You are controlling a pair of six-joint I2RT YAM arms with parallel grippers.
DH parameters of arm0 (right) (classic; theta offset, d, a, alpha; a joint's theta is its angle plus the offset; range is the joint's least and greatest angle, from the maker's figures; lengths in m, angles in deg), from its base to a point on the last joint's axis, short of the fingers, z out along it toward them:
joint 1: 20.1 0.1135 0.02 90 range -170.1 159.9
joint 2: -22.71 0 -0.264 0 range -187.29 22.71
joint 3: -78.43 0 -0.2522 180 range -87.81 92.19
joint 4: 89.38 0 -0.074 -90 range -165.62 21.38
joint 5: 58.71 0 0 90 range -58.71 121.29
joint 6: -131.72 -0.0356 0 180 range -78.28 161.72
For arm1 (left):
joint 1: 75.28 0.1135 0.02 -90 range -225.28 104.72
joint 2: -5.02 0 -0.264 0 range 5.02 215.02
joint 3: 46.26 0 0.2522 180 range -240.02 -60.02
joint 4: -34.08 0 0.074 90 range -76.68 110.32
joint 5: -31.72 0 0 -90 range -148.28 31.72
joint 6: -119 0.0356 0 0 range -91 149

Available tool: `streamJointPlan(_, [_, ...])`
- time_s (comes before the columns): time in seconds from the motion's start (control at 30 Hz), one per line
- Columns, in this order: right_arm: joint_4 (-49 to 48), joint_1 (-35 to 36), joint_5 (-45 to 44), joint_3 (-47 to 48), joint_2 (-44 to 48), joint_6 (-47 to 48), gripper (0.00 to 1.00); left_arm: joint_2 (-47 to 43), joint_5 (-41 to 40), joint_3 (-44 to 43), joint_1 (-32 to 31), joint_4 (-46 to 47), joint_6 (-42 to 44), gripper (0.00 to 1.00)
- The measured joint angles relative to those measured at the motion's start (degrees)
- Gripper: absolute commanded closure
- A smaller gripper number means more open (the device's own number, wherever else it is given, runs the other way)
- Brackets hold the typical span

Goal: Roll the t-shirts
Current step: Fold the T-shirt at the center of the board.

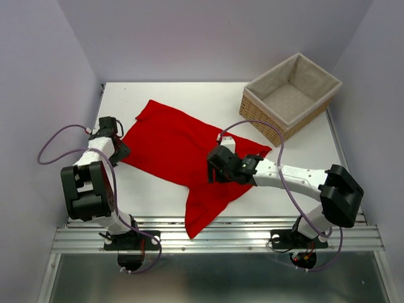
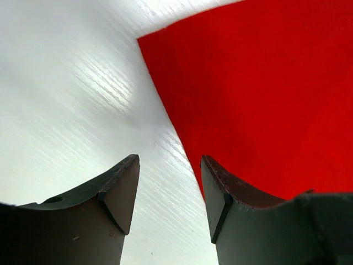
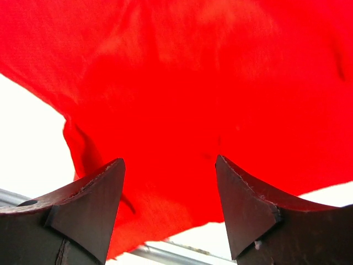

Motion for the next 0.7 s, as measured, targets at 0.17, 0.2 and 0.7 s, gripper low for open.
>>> streamJointPlan(0.17, [0.13,2.47,0.24,-4.13,4.09,-0.85,0.28,1.14,0.13,0.98,0.94,2.43,-0.76,0.43])
streamJointPlan(0.2, [0.24,2.84,0.22,-4.39,4.72,-0.85,0.28,1.70,0.24,1.25,0.94,3.21,-0.94,0.43])
streamJointPlan(0.7, [0.50,14.86,-2.58,-5.16,6.16,-1.22,0.28,6.47,4.83,1.64,1.03,10.95,-2.40,1.00])
